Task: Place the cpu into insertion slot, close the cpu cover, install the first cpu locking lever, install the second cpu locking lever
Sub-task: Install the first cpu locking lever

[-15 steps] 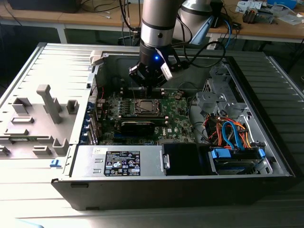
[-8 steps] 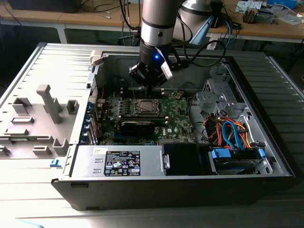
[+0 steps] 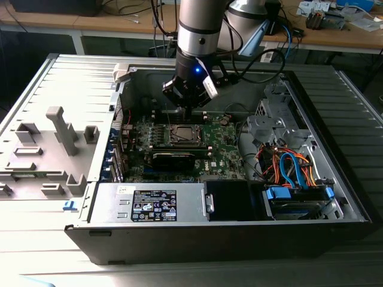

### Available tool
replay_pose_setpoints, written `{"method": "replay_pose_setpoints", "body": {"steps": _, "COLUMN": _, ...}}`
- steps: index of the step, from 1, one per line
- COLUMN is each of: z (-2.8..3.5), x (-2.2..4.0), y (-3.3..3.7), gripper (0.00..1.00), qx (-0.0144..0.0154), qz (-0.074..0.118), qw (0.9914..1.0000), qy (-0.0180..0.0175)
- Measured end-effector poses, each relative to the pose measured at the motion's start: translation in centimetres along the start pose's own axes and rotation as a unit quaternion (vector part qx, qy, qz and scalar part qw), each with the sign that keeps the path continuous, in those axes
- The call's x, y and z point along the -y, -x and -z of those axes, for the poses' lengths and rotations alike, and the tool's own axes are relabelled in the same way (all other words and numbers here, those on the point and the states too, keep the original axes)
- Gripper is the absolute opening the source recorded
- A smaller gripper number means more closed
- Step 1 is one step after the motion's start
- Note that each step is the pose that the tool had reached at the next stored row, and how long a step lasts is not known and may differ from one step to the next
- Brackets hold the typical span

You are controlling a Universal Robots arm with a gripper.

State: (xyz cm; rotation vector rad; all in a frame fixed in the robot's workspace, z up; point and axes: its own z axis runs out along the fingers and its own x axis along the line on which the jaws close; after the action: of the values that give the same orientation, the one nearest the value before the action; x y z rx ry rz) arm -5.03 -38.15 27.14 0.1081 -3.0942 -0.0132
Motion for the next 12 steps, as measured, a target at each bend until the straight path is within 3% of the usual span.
{"method": "replay_pose_setpoints", "body": {"steps": 12, "z": 0.23, "x": 0.0, "y": -0.01, "gripper": 0.11, "qx": 0.0, "qz": 0.0, "qw": 1.0, "qy": -0.0001}}
